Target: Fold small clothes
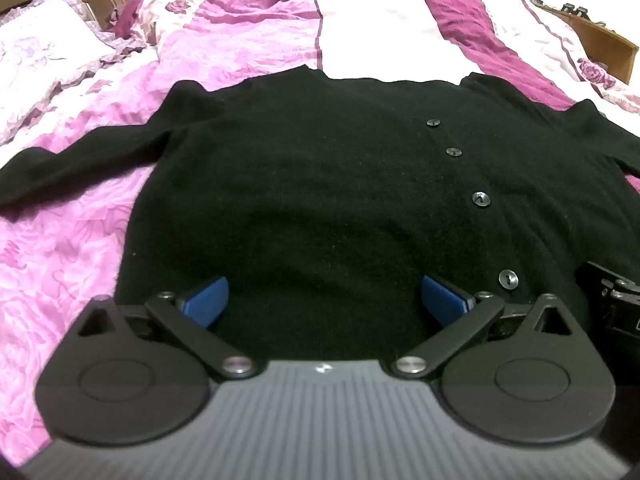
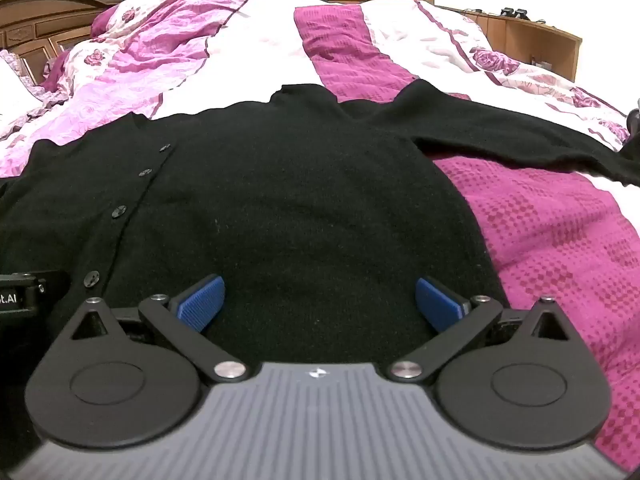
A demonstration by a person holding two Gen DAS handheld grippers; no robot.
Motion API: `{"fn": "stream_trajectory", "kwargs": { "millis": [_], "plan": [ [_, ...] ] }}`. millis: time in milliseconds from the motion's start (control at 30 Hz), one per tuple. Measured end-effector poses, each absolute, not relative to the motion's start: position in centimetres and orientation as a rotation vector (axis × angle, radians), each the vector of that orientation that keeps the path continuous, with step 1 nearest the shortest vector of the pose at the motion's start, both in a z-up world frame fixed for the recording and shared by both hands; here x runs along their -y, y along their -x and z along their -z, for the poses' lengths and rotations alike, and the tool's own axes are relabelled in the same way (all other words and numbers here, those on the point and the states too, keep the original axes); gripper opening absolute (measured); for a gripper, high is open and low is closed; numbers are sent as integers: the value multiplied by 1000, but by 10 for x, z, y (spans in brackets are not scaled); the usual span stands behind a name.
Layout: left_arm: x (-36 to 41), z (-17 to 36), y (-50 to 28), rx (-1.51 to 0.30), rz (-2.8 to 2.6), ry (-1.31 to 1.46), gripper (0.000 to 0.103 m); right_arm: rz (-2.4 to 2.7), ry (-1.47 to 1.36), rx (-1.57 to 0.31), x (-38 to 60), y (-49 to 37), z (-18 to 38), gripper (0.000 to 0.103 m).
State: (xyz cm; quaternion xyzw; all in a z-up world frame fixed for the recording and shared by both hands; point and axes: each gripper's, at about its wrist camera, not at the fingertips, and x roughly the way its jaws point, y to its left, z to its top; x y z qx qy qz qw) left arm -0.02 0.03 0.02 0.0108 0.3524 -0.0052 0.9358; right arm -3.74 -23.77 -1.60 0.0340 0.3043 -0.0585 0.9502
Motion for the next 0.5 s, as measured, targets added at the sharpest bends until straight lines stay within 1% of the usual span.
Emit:
{"fn": "stream_trajectory", "kwargs": {
  "millis": [500],
  "plan": [
    [0,0,0,-719,7,-30,103,120,-66,-617,237,38,16,103]
  ]
}}
